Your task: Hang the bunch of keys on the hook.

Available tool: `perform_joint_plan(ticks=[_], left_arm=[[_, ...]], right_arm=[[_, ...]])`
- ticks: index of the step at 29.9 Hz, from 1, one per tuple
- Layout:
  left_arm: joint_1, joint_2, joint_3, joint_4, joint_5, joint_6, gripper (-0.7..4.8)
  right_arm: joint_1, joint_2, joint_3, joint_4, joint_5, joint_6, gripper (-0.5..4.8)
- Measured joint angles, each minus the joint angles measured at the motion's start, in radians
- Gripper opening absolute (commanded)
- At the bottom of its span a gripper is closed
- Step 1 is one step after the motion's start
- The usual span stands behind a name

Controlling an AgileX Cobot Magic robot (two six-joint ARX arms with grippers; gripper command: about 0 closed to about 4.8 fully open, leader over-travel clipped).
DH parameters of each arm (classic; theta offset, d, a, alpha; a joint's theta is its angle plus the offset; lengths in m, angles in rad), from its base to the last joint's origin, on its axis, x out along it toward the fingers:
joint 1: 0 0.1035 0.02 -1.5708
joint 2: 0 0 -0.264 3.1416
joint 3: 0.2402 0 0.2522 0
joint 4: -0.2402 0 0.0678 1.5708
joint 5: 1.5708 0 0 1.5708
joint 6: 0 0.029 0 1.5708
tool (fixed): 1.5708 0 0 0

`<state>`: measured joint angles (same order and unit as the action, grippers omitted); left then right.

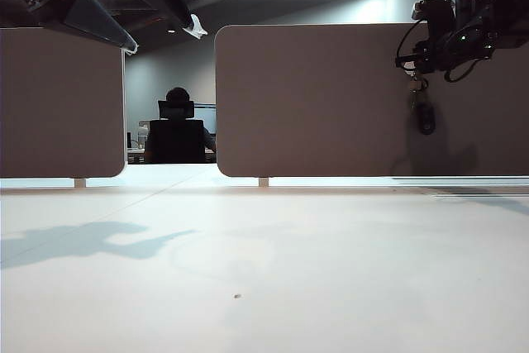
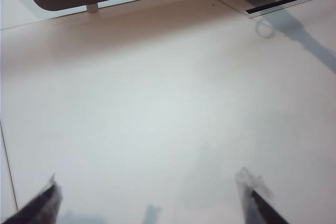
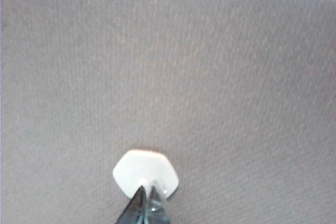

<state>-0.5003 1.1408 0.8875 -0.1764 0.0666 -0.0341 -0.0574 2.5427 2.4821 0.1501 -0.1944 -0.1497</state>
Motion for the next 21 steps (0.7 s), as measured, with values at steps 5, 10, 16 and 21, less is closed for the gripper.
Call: perform_joint_plan(ticks=[5, 10, 16, 21], left_arm=[[0.000, 0.000, 0.000, 0.000, 0.000, 0.000, 4.79], [0.000, 0.000, 0.000, -0.001, 0.000, 0.000, 4.79], [0.000, 0.000, 0.000, -0.001, -0.018, 0.000, 4.79], [0.000, 0.000, 0.000, -0.027, -0.025, 0.000, 4.79]], right_arm=[[0.001, 0.001, 0.000, -0.010, -0.004, 0.000, -0.06], [0.001, 0.018, -0.002, 0.000, -0.017, 0.000, -0.06], [0.019, 0.023, 0.000, 0.009, -0.034, 0.000, -0.05], [0.014, 0.027, 0.000, -0.010, -0.008, 0.000, -0.05]])
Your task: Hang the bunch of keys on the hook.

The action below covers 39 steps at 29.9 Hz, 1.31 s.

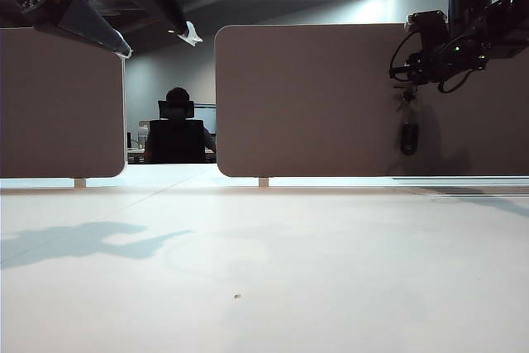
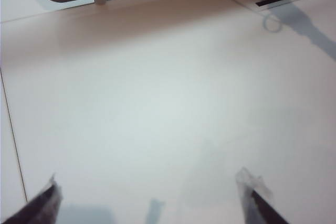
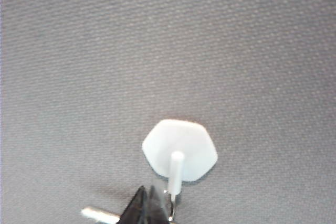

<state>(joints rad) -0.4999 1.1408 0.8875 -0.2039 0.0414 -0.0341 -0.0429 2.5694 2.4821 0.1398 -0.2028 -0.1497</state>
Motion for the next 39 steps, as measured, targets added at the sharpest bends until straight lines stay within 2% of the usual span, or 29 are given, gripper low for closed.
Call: perform_joint_plan(ticks=[8, 14, 18, 21, 23, 30, 33, 35, 36, 37, 38, 39], left_arm=[[0.000, 0.000, 0.000, -0.016, 0.000, 0.000, 4.79], [0.000, 0.000, 0.000, -0.018, 0.000, 0.000, 4.79], [0.000, 0.000, 0.000, -0.018, 0.000, 0.000, 4.79], [0.000, 0.000, 0.000, -0.017, 0.000, 0.000, 4.79], [0.000, 0.000, 0.000, -0.016, 0.002, 0.000, 4.79], [0.000, -0.107, 0.000, 0.005, 0.026, -0.004, 4.69], [0.000, -0.198, 0.001, 0.010, 0.026, -0.003, 3.77], [0.000, -0.243, 0.007, 0.011, 0.026, -0.007, 2.83], [0.000, -0.263, 0.008, 0.010, 0.026, -0.017, 2.08], [0.000, -0.290, 0.008, -0.001, 0.025, -0.040, 0.78], [0.000, -0.319, 0.008, -0.018, 0.025, -0.068, 0.00], [0.000, -0.365, 0.008, -0.050, 0.025, -0.101, -0.06]], right_arm=[[-0.006, -0.014, -0.004, 0.006, 0.011, -0.009, -0.05], [-0.017, -0.116, 0.004, 0.030, 0.024, -0.014, -0.06], [-0.018, -0.137, -0.005, -0.071, 0.061, -0.015, -0.05], [-0.010, -0.211, -0.006, -0.134, 0.229, -0.023, -0.05], [-0.014, -0.278, -0.005, -0.181, 0.269, -0.052, -0.05], [-0.010, -0.412, 0.000, -0.470, 0.212, -0.061, -0.05], [-0.011, -0.453, -0.006, -0.593, 0.123, -0.050, -0.05], [-0.010, -0.486, -0.006, -0.656, 0.068, -0.043, -0.05], [-0.010, -0.503, -0.006, -0.679, 0.053, -0.043, -0.05], [-0.009, -0.523, -0.006, -0.708, 0.042, -0.042, -0.05], [-0.008, -0.543, -0.006, -0.727, 0.031, -0.042, -0.05], [0.003, -0.579, -0.024, -0.736, 0.027, -0.042, -0.05]])
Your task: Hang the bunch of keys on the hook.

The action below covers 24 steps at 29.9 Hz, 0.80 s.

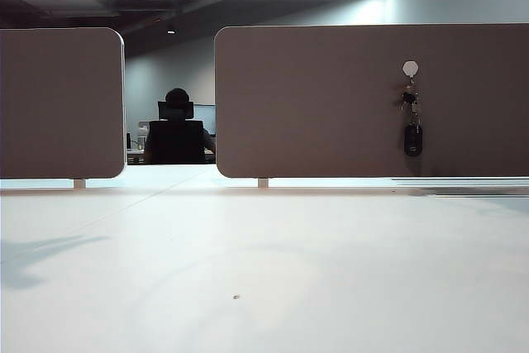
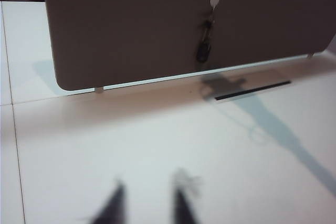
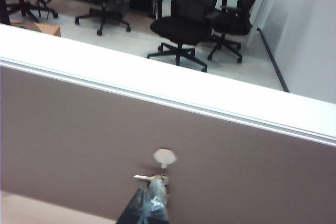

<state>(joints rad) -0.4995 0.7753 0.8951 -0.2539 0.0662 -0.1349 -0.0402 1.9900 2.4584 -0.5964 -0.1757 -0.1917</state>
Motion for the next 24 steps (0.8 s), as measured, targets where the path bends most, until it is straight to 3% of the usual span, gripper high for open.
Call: perform_joint_plan(ticks=[8, 13, 17, 24], left_arm=[[0.000, -0.246, -0.001, -0.086, -0.141, -0.040, -0.06], [0.000, -0.396, 0.003, -0.200, -0.226, -0.061, -0.06], [0.000, -0.527, -0.003, -0.344, -0.229, -0.060, -0.06], [0.000, -0.659, -0.088, -0.374, -0.180, -0.039, -0.06]], right_arm=[[0.038, -0.251, -0.196, -0.011, -0.014, -0.004, -0.05], [0.048, -0.470, -0.443, 0.026, -0.034, -0.004, -0.05], [0.050, -0.703, -0.765, 0.071, -0.057, 0.010, -0.06], [0.056, -1.012, -1.091, 0.164, -0.087, 0.052, -0.06]])
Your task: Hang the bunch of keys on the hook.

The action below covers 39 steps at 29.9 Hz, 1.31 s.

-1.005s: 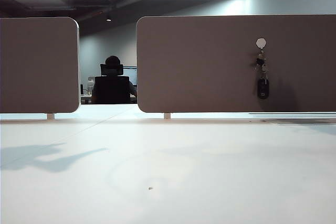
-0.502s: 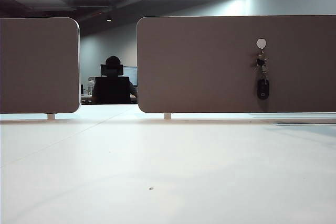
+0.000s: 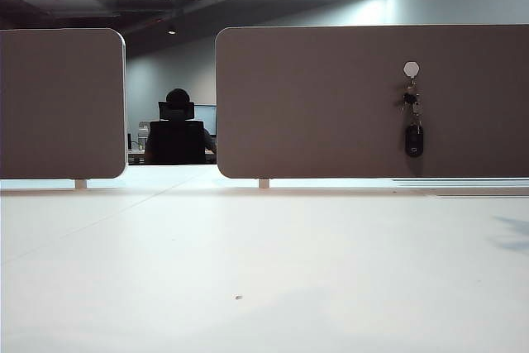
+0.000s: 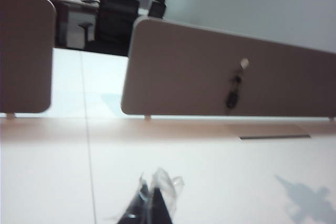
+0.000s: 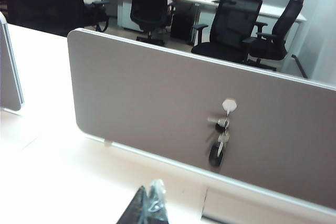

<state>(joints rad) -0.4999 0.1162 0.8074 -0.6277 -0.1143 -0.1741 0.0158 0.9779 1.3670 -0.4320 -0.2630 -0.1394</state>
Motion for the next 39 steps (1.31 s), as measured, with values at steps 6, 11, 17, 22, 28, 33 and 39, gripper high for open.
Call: perform_joint_plan(ticks=[6, 11, 17, 22, 28, 33, 39], left_arm=[[0.000, -0.098, -0.122, -0.013, 0.044, -0.002, -0.06], [0.000, -0.111, -0.212, 0.005, 0.056, -0.002, -0.06], [0.000, -0.111, -0.327, 0.054, 0.113, -0.002, -0.06], [0.000, -0.111, -0.441, 0.179, 0.114, -0.002, -0.06], [0.000, -0.111, -0.550, 0.274, 0.113, -0.002, -0.06], [0.000, -0.111, -0.627, 0.300, 0.111, -0.002, -0.06], [0.000, -0.111, -0.680, 0.308, 0.112, -0.014, -0.06]], right_arm=[[0.045, -0.239, -0.273, 0.033, -0.001, 0.065, -0.06], [0.085, -0.408, -0.488, 0.169, -0.002, 0.089, -0.05], [0.123, -0.612, -0.681, 0.163, -0.002, 0.094, -0.05], [0.126, -0.722, -0.800, 0.176, -0.002, 0.108, -0.05], [0.126, -0.802, -0.911, 0.167, 0.000, 0.162, -0.05], [0.126, -0.810, -1.018, 0.180, 0.001, 0.187, -0.05], [0.126, -0.816, -1.112, 0.233, 0.001, 0.245, -0.05]])
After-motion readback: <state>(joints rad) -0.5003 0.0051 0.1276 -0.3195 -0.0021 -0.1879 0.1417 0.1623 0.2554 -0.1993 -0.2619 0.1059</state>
